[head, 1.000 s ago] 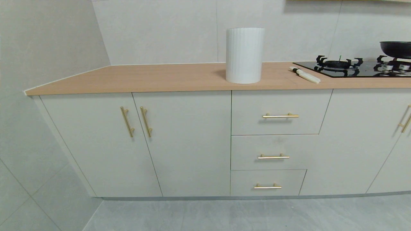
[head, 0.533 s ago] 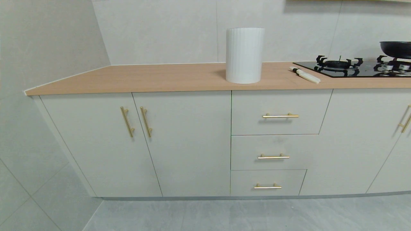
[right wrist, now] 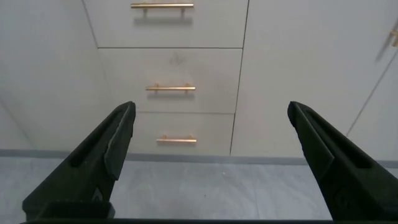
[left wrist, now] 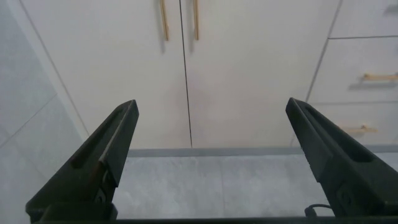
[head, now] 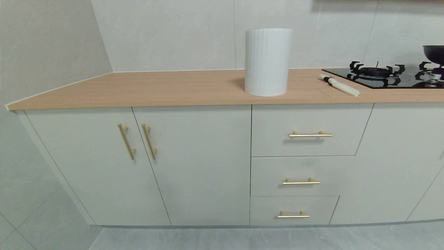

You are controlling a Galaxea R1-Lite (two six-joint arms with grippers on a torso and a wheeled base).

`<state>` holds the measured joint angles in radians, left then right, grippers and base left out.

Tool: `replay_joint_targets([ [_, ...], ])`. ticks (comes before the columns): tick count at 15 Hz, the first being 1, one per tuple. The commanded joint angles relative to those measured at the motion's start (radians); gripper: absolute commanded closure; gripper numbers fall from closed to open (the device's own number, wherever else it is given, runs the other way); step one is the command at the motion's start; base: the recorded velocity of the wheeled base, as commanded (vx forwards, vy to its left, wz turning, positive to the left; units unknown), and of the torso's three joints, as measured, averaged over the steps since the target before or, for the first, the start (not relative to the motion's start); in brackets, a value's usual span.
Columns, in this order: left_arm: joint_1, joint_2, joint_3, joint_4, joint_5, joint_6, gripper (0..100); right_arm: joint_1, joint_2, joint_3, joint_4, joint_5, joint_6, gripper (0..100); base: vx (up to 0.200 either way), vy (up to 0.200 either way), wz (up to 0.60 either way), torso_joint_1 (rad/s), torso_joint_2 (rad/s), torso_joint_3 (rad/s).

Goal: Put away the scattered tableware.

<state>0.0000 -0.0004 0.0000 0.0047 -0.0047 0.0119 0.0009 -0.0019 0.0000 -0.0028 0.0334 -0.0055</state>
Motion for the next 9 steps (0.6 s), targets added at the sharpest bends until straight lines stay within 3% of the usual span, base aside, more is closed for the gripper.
replay_joint_targets([
  [1, 0.0, 0.0, 0.0, 0.0, 0.0, 0.0, 0, 0.001, 0.002, 0.0, 0.0, 0.0, -0.001, 0, 0.2, 0.0, 0.0, -0.002, 0.0, -0.002],
  [9, 0.0, 0.0, 0.0, 0.0, 0.0, 0.0, 0, -0.001, 0.002, 0.0, 0.0, 0.0, -0.001, 0, 0.2, 0.0, 0.0, 0.001, 0.0, 0.001],
])
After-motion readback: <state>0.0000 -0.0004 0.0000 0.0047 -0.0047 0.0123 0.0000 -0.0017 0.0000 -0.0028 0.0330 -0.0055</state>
